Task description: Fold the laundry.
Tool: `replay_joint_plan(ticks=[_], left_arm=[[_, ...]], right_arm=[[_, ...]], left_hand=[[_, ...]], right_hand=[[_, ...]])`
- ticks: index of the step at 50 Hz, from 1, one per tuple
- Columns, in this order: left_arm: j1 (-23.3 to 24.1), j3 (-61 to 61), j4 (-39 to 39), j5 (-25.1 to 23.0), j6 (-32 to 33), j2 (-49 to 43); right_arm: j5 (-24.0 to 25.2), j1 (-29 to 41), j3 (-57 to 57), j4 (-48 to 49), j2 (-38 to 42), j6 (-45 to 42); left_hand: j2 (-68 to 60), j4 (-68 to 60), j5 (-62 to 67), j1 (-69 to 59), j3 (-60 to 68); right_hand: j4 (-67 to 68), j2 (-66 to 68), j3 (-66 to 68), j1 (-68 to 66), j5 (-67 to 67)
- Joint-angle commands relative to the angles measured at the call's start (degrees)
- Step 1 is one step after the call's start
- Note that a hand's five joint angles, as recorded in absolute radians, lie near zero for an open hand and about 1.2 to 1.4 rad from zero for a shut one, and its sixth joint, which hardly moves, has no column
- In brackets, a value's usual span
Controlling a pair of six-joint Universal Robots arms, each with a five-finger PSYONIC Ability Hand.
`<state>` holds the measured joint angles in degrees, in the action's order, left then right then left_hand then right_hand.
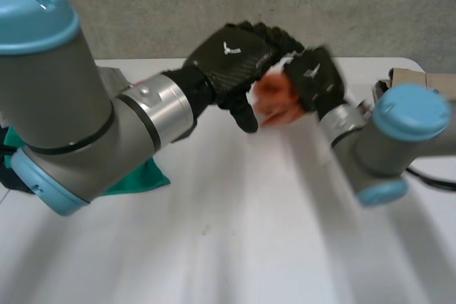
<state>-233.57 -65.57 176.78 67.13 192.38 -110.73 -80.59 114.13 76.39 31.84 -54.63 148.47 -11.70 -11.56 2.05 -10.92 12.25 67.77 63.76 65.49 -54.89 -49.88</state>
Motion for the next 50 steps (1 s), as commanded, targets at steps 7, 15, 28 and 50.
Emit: replay_joint_plan(ticks=[7,15,28,50], left_arm=[[-0.48,1.59,1.55,1.6,-2.01,1.39],[-0.21,0.97,1.46,1.6,-1.92,0.95],[0.14,-0.87,1.55,1.69,-1.92,0.51],[2.69,-1.49,1.55,1.6,-2.27,1.92]], right_arm=[[9.65,-21.82,-17.48,5.67,4.43,9.2],[14.84,-31.42,-30.76,6.04,20.17,9.29],[28.9,-42.5,-31.49,5.34,33.1,9.29],[25.41,-50.23,-13.98,-13.79,7.8,8.42]], left_hand=[[0.14,0.0,-0.49,-0.64,-0.69],[-0.03,-0.17,-0.32,-0.81,-0.52],[-0.2,-0.34,-0.15,-0.98,-0.35],[-0.2,-0.34,-0.15,-0.98,-0.35]], right_hand=[[12.23,16.24,14.51,-25.11,-20.12],[12.23,16.24,14.51,-25.11,-20.12],[12.23,16.24,14.51,-25.11,-20.12],[-57.77,-53.76,-55.49,44.89,49.88]])
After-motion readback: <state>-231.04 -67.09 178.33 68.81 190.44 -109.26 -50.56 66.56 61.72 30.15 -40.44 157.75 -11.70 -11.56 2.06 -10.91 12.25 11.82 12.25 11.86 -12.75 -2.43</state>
